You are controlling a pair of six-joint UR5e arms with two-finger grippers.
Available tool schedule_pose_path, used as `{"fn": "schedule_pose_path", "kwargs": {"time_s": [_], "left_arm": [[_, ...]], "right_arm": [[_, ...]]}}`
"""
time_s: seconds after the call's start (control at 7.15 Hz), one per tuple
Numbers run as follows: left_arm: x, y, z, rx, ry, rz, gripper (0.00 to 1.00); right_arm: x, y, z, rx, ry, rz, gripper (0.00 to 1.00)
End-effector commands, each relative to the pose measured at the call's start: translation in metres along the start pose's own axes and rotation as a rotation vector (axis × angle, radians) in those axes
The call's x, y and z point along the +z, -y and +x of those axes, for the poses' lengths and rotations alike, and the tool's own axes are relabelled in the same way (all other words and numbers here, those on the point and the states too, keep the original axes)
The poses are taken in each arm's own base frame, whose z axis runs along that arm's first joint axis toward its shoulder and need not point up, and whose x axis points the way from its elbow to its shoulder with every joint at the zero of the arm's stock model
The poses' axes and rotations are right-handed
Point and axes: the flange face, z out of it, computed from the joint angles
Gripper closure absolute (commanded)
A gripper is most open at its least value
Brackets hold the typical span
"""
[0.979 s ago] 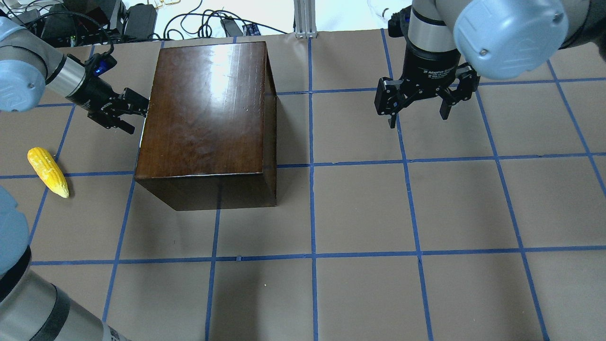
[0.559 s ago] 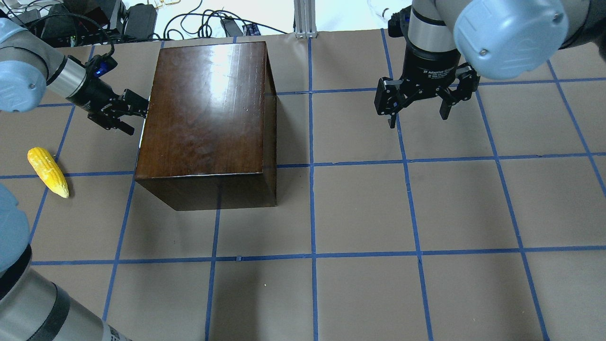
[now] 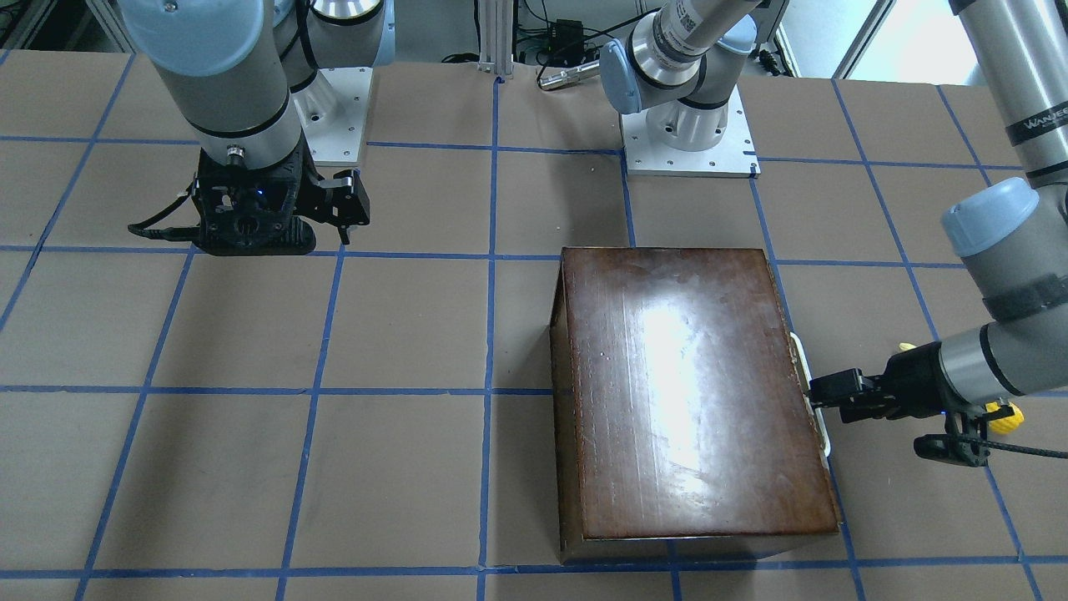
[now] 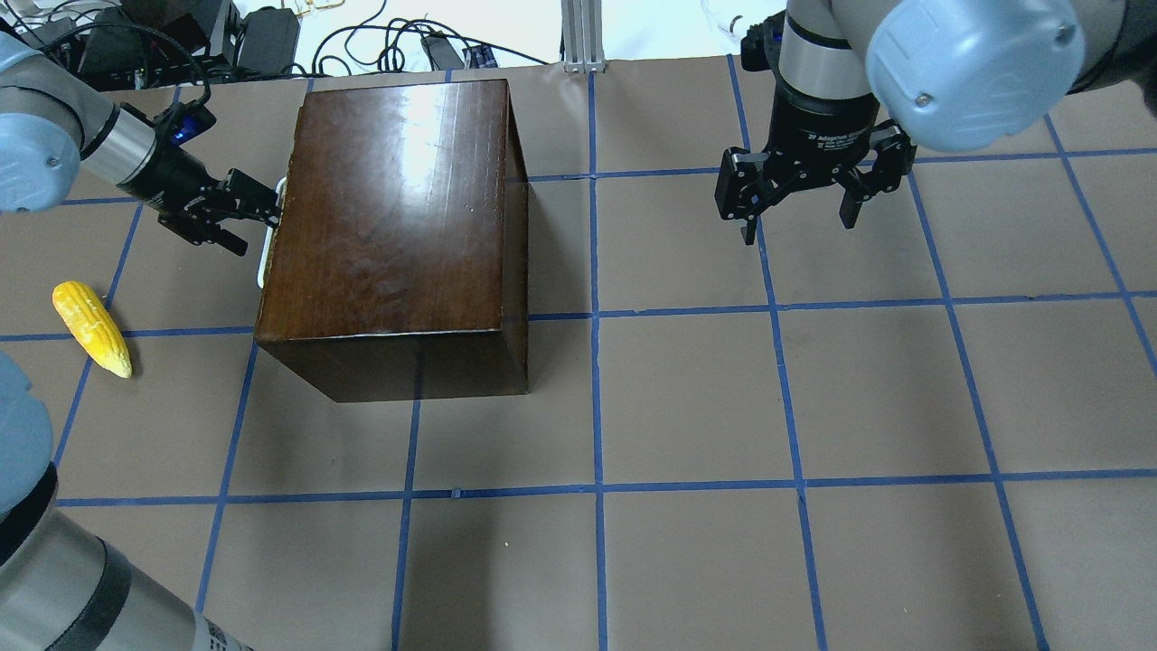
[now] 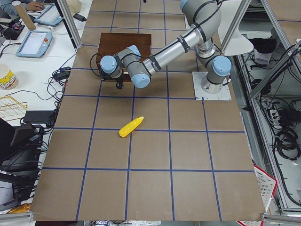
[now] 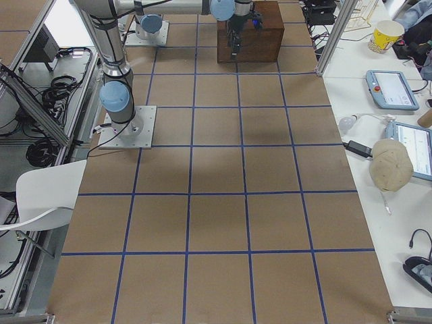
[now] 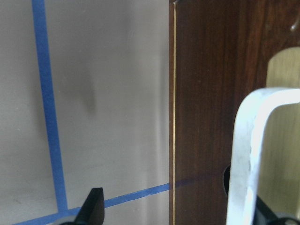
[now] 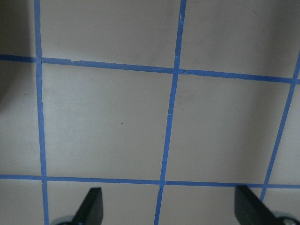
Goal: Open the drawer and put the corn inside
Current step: 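Pull the drawer open away from the cabinet with the left gripper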
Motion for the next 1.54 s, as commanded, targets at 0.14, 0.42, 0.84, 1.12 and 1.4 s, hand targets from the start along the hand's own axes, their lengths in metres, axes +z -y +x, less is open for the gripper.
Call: {"fn": "schedule_pose_path", "kwargs": {"time_s": [0.14, 0.42, 0.84, 1.12, 1.4], "left_arm": [[-0.008, -0.002, -0.017, 0.003, 0.010, 0.021, 0.00], [-0.010, -0.001, -0.020, 0.023, 0.020, 0.026, 0.00], [-0.020, -0.003, -0.035, 0.030, 0.044, 0.028, 0.00], [-0.026, -0.007, -0.048, 0.047, 0.049, 0.033, 0.00], [-0.032, -0.004, -0.054, 0.067, 0.078, 0.038, 0.00]], "right_arm": [[0.000, 0.000, 0.000, 0.000, 0.001, 0.000, 0.00], [0.000, 0.000, 0.000, 0.000, 0.001, 0.000, 0.00], [0.000, 0.000, 0.000, 0.000, 0.001, 0.000, 0.00], [0.000, 0.000, 0.000, 0.000, 0.001, 0.000, 0.00], [0.000, 0.000, 0.000, 0.000, 0.001, 0.000, 0.00]]}}
